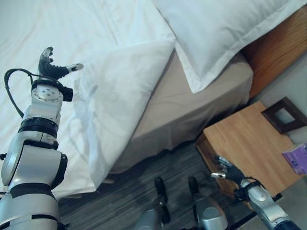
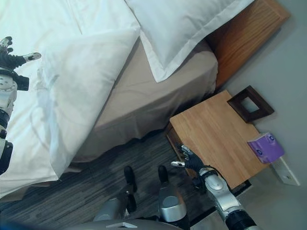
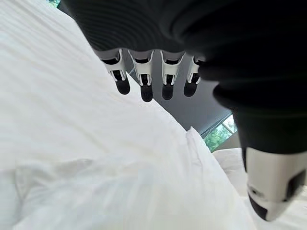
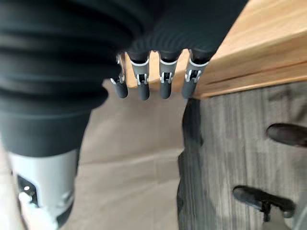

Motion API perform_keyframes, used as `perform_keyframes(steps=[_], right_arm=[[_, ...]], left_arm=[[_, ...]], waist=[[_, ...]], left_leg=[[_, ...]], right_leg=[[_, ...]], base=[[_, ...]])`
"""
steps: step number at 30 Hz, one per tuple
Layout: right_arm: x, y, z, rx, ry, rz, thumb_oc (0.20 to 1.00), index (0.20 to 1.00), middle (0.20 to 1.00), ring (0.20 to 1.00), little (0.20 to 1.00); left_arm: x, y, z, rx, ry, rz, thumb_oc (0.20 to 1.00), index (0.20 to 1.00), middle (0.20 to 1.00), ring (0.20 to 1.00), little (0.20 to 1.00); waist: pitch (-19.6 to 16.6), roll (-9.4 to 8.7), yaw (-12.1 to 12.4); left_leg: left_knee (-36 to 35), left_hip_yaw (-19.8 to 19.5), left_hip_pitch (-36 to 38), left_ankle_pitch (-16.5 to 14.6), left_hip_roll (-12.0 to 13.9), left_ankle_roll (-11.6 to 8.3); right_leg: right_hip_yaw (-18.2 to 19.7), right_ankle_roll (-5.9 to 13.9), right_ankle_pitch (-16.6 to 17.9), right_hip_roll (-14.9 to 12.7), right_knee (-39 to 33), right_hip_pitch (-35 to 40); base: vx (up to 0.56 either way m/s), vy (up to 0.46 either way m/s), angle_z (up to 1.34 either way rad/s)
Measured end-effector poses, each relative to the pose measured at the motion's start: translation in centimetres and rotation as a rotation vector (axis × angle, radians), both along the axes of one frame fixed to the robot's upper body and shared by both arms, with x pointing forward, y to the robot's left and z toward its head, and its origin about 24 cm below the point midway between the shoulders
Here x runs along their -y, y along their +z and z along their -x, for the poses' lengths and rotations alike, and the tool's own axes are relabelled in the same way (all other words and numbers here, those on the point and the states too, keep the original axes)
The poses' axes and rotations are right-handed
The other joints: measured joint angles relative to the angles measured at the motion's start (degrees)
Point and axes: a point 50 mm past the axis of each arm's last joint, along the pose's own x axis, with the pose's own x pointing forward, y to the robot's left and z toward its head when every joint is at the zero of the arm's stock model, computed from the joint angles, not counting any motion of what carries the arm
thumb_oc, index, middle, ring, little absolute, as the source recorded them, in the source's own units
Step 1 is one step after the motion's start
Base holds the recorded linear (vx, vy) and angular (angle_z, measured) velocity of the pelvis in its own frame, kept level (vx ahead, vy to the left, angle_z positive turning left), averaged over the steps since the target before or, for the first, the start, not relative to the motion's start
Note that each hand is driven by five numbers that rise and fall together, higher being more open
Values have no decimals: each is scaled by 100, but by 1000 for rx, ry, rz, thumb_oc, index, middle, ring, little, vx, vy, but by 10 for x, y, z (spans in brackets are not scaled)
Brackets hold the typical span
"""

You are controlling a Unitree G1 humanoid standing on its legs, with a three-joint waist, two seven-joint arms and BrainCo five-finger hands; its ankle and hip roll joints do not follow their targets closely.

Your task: Making the bed.

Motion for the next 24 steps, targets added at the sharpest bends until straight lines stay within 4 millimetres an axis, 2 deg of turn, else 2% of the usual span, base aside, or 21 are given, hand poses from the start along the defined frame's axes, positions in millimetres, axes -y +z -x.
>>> perform_keyframes(steps=[3, 11, 16, 21, 22, 23, 24], right_arm=[[2, 0, 0, 1, -14, -4, 1000, 1000, 1000, 1000, 1000], [3, -2, 3, -6, -25, -11, 1000, 1000, 1000, 1000, 1000], [4, -3, 6, -16, -27, -11, 1000, 1000, 1000, 1000, 1000], [2, -2, 6, -12, -15, -17, 1000, 1000, 1000, 1000, 1000], [1, -2, 6, -12, -15, -18, 1000, 1000, 1000, 1000, 1000], [3, -2, 6, -7, -20, -18, 1000, 1000, 1000, 1000, 1000], [2, 0, 3, 2, -21, -21, 1000, 1000, 1000, 1000, 1000]], left_arm=[[-4, -3, 2, -15, 16, 14, 1000, 1000, 1000, 1000, 1000], [-34, 7, 21, -15, 106, 22, 1000, 1000, 1000, 1000, 1000], [-35, 11, 22, -8, 109, 18, 1000, 1000, 1000, 1000, 1000], [-37, 10, 23, -9, 121, 24, 1000, 1000, 1000, 1000, 1000], [-37, 10, 23, -8, 121, 24, 887, 887, 887, 887, 887], [-35, 5, 22, -13, 115, 31, 200, 200, 200, 200, 200], [-35, -1, 22, -10, 112, 55, 200, 200, 200, 200, 200]], waist=[[25, -12, -7], [204, -297, -154], [218, -290, -292], [339, -290, -298], [339, -290, -288], [365, -254, -276], [384, -215, -276]], left_leg=[[0, 32, -70, -7, -2, -8], [3, 418, -249, -26, 85, -29], [3, 486, -474, -4, 131, -3], [4, 630, -600, 44, 161, 62], [4, 634, -579, 46, 166, 64], [4, 668, -600, 44, 198, 62], [3, 706, -646, 25, 205, 36]], right_leg=[[66, 9, 15, -7, 0, -91], [418, -6, 86, 55, 0, -435], [463, -31, 122, 97, 1, -701], [596, -21, 174, 118, 3, -866], [595, -21, 174, 122, 3, -849], [633, -4, 160, 152, 89, -949], [666, 12, 147, 160, 118, -1019]], base=[[14, 3, -13], [54, 0, -23], [42, 6, -10], [25, 13, -14], [27, 30, -8], [20, 15, -9], [29, 25, -17]])
